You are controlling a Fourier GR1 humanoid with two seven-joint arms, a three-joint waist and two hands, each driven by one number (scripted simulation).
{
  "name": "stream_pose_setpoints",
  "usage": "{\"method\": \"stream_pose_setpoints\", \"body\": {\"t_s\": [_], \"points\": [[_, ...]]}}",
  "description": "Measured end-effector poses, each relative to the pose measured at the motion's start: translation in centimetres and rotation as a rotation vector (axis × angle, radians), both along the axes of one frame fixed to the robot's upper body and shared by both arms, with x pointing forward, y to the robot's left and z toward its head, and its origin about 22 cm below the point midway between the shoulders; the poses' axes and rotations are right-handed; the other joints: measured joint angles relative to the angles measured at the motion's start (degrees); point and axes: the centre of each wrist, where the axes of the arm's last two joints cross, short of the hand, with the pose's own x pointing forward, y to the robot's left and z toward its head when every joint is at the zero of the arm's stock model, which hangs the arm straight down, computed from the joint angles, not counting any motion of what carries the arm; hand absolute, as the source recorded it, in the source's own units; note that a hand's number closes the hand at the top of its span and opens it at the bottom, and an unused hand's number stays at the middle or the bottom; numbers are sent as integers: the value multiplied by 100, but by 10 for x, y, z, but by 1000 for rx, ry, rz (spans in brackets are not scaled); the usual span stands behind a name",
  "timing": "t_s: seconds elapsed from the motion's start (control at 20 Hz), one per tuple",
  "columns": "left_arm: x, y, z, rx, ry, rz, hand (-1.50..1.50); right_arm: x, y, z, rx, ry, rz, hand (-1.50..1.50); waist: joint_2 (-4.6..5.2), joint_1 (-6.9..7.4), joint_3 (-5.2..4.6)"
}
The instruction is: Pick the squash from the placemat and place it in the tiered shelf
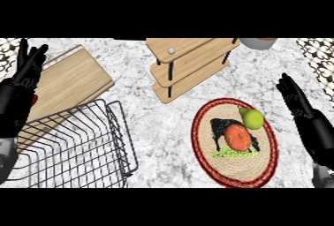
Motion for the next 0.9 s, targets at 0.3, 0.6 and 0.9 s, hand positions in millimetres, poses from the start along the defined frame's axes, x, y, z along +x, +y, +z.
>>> {"method": "stream_pose_setpoints", "body": {"t_s": [0.3,0.6,0.9], "points": [[-5,10,-37,-112,250,85,0,25,-31,22,6,-59,127,150,92,181,289],[1,-2,-46,-236,430,85,0,31,-87,8,-151,124,69,-150,183,330,405],[7,-6,-49,-278,529,85,0,40,-119,6,-146,174,246,-150,132,387,430]]}}
